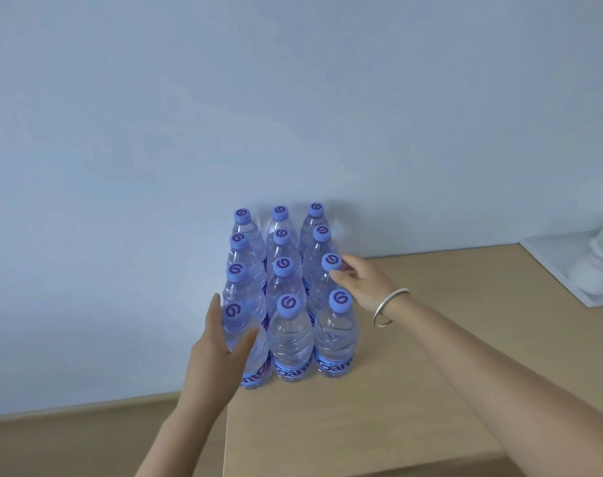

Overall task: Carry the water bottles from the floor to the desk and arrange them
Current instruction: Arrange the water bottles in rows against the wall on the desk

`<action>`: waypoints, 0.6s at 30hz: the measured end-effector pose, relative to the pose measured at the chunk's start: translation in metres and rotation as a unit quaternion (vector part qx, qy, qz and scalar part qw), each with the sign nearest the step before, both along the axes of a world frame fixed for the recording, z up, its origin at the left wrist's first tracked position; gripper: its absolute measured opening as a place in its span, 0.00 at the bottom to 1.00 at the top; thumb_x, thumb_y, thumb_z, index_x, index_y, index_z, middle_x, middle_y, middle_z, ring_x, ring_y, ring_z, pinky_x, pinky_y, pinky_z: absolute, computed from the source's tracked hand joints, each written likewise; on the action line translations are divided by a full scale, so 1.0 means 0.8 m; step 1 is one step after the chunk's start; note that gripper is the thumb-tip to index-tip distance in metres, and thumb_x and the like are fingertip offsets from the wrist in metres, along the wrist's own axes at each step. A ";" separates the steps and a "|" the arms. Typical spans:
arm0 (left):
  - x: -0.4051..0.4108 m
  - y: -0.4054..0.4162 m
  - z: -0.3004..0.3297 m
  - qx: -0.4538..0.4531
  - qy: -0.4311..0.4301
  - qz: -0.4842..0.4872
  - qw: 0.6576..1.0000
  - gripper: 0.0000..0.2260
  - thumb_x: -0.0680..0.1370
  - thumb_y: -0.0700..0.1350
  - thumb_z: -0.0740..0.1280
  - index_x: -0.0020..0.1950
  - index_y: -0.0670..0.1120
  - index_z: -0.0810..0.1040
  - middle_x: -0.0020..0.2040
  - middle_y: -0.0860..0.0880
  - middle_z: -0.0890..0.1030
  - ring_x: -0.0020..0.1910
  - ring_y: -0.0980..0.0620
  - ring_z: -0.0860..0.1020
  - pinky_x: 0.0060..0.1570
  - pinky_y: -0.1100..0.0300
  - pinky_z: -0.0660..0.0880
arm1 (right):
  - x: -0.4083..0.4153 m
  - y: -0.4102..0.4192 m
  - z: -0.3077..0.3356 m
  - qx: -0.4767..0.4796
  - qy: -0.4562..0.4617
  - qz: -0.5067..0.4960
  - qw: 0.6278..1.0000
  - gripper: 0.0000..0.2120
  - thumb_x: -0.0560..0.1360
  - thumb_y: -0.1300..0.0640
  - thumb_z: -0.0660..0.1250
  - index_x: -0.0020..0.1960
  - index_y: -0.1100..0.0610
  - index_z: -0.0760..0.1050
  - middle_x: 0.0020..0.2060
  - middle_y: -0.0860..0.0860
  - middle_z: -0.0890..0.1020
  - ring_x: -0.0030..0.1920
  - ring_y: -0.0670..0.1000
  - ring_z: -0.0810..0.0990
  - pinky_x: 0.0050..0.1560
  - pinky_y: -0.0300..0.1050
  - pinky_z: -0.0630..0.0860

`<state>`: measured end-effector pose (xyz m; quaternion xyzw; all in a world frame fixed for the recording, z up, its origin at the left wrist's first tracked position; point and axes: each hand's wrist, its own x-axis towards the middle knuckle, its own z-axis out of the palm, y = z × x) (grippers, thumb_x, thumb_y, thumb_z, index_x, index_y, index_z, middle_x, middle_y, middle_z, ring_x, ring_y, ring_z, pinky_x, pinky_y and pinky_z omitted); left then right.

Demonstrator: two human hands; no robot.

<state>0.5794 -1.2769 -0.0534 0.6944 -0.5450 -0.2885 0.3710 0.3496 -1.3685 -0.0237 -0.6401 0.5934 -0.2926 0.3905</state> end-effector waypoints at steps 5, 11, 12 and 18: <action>0.001 -0.008 -0.003 -0.003 -0.014 0.003 1.000 0.15 0.78 0.47 0.64 0.63 0.48 0.71 0.52 0.51 0.80 0.41 0.54 0.74 0.43 0.58 0.67 | 0.002 -0.002 0.000 -0.013 0.041 0.003 0.999 0.13 0.78 0.56 0.61 0.60 0.60 0.73 0.54 0.60 0.80 0.56 0.58 0.77 0.53 0.45 0.70; 0.004 0.006 -0.010 0.005 -0.007 -0.010 1.000 0.22 0.75 0.48 0.68 0.69 0.52 0.67 0.58 0.53 0.78 0.52 0.49 0.76 0.48 0.59 0.67 | -0.005 0.015 0.006 -0.032 -0.026 -0.019 0.999 0.15 0.79 0.56 0.60 0.64 0.57 0.72 0.58 0.51 0.78 0.56 0.46 0.75 0.56 0.37 0.68; 0.003 0.011 -0.013 -0.001 -0.013 -0.016 1.000 0.25 0.75 0.48 0.68 0.70 0.52 0.65 0.61 0.54 0.76 0.57 0.49 0.75 0.49 0.59 0.67 | -0.006 0.022 0.007 -0.043 -0.040 -0.030 0.998 0.14 0.79 0.55 0.60 0.63 0.57 0.73 0.57 0.50 0.79 0.56 0.44 0.75 0.54 0.34 0.68; -0.007 0.038 -0.022 0.020 -0.065 -0.019 0.998 0.34 0.77 0.50 0.65 0.77 0.49 0.50 0.76 0.51 0.60 0.61 0.53 0.71 0.58 0.59 0.67 | -0.011 0.078 -0.009 -0.053 -0.043 -0.020 0.997 0.21 0.74 0.47 0.66 0.64 0.53 0.72 0.56 0.48 0.80 0.57 0.45 0.78 0.58 0.39 0.73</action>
